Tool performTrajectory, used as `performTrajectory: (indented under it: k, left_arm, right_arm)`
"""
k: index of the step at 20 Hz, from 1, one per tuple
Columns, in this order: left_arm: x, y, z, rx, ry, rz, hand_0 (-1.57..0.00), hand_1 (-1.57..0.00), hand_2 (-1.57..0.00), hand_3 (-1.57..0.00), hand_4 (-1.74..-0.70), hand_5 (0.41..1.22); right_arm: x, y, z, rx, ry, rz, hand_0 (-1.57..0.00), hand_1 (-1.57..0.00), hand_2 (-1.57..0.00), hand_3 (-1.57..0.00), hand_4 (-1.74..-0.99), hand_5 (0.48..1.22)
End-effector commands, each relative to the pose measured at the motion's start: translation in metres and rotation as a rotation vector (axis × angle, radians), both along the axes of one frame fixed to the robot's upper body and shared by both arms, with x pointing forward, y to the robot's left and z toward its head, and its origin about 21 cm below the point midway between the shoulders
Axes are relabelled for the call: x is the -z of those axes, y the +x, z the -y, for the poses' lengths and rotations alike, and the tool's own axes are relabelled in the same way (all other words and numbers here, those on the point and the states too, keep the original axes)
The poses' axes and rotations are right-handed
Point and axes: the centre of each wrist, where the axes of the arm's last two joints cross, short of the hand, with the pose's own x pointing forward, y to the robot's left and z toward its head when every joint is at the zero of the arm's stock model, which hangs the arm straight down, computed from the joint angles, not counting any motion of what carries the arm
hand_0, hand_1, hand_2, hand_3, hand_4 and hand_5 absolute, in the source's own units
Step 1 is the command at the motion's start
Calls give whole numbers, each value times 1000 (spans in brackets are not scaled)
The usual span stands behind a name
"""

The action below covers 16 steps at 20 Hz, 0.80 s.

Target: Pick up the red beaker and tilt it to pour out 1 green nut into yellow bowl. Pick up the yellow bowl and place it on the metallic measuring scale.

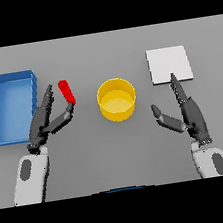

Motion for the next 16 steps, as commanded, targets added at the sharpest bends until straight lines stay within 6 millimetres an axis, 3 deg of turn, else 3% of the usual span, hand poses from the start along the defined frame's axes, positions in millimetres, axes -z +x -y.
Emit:
performTrajectory:
  k: [1,2,12,16]
  left_arm:
    - [2,8,2,11,-1,-1,1,1,1,1,-1176,640]
    - [4,13,0,19,-4,-4,1,1,1,1,-1178,637]
    - [5,62,18,43,63,12,1,1,1,1,-1196,664]
    - [11,73,25,30,52,-2,1,1,1,1,-1215,678]
  right_arm:
    - [-1,-2,1,-6,1,5,1,1,1,1,-1225,627]
    - [-1,-1,8,5,3,2,1,1,1,1,-1229,626]
    - [0,-7,0,-4,16,0,1,1,1,1,-1233,634]
    - [-1,-9,5,6,10,4,1,1,1,1,-1241,641]
